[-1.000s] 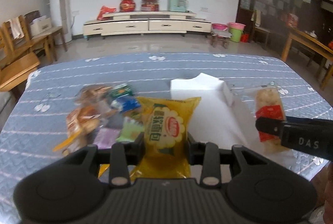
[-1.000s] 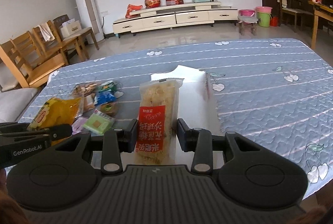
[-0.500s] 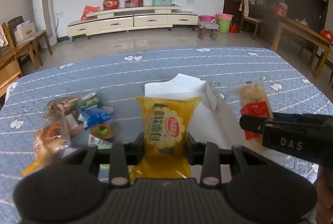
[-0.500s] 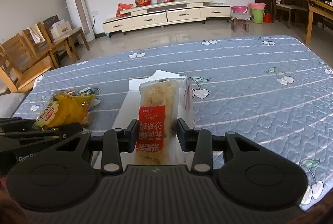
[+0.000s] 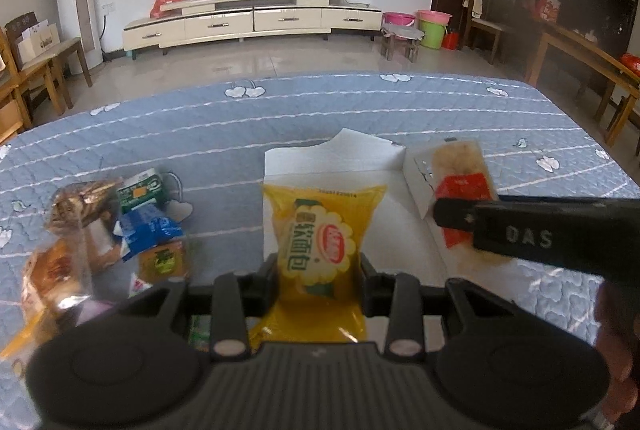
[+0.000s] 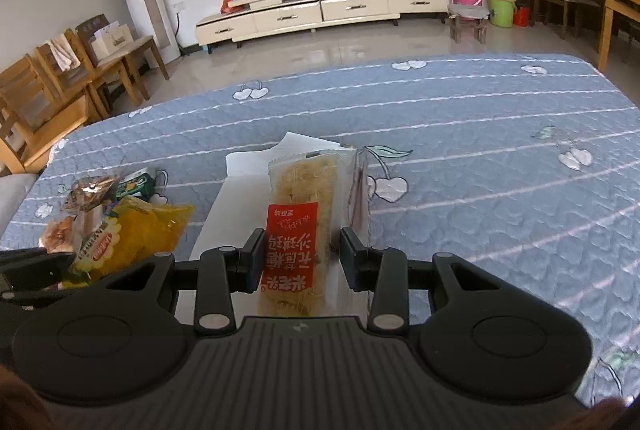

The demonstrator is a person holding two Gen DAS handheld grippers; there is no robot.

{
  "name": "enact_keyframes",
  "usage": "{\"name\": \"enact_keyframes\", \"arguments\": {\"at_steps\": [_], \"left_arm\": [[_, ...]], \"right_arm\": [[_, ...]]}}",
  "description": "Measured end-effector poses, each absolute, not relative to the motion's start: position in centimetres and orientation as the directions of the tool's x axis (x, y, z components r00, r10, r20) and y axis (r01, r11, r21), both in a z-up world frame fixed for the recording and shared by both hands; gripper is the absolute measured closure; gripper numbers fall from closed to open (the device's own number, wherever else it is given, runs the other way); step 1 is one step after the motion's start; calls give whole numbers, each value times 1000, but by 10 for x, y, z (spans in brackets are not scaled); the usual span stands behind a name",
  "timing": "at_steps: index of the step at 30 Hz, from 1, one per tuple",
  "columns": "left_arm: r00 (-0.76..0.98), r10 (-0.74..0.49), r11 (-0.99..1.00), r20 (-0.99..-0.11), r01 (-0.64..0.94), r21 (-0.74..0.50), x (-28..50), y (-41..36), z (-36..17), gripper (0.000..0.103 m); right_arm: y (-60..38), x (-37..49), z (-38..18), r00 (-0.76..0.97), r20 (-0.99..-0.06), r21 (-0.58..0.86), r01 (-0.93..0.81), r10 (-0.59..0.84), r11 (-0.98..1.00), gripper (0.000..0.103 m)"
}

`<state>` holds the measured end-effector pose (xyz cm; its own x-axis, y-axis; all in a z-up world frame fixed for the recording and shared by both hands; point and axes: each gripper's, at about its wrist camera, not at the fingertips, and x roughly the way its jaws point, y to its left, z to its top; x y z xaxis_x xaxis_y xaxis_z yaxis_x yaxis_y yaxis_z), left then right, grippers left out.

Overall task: Organize snacks
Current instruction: 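Carry the yellow bag and cracker pack over the white paper with both grippers, then lower both packs onto the white paper and open both grippers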

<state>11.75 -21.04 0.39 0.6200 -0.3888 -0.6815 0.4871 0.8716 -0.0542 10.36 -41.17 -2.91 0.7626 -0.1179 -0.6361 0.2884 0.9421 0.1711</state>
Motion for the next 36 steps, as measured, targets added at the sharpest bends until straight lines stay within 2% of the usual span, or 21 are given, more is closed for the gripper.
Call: {"name": "enact_keyframes", "arguments": {"at_steps": [13, 15, 16, 17, 18, 20, 25, 30, 36], "left_arm": [[566, -442, 843, -696, 528, -106, 151, -234, -19, 67], [551, -466, 832, -692, 538, -133, 155, -239, -21, 66], [539, -478, 828, -693, 541, -151, 156, -240, -22, 58], [534, -486, 825, -692, 541, -162, 156, -239, -22, 43], [539, -489, 825, -686, 542, -162, 154, -239, -21, 39], [555, -482, 825, -678, 549, -138, 147, -237, -18, 33], [590, -435, 850, -680, 519, -94, 134, -226, -7, 22], [625, -390, 874, -676, 483, -57, 118, -202, 8, 12], [664, -345, 899, -663, 437, -31, 93, -167, 20, 9]], "right_arm": [[-422, 165, -42, 721, -679, 139, 311, -138, 940, 56], [-425, 171, -43, 715, -683, 127, 317, -149, 940, 56], [-423, 169, -43, 715, -680, 115, 323, -163, 939, 55], [-422, 168, -42, 717, -673, 100, 333, -183, 938, 50], [-421, 164, -41, 717, -667, 86, 343, -202, 935, 36], [-418, 157, -35, 727, -649, 75, 356, -225, 932, 27], [-402, 131, -20, 743, -619, 57, 365, -254, 929, 21], [-387, 103, -7, 752, -601, 52, 375, -271, 926, 0], [-378, 84, 3, 764, -591, 69, 368, -259, 927, 0]]}}
